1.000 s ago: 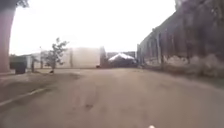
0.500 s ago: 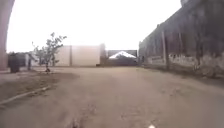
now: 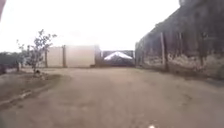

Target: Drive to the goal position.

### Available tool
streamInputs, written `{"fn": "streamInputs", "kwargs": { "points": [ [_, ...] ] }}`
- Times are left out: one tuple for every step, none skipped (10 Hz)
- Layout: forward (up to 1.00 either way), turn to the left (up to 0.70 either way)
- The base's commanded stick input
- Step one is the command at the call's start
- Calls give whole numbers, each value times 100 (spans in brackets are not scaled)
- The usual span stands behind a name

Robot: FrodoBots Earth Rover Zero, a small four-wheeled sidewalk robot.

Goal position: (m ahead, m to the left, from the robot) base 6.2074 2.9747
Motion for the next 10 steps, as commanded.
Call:
{"fn": "streamInputs", "kwargs": {
  "points": [
    [100,0],
    [100,0],
    [100,0],
    [100,0],
    [100,0],
    [100,0],
    [100,0],
    [100,0],
    [100,0],
    [100,0]
  ]
}}
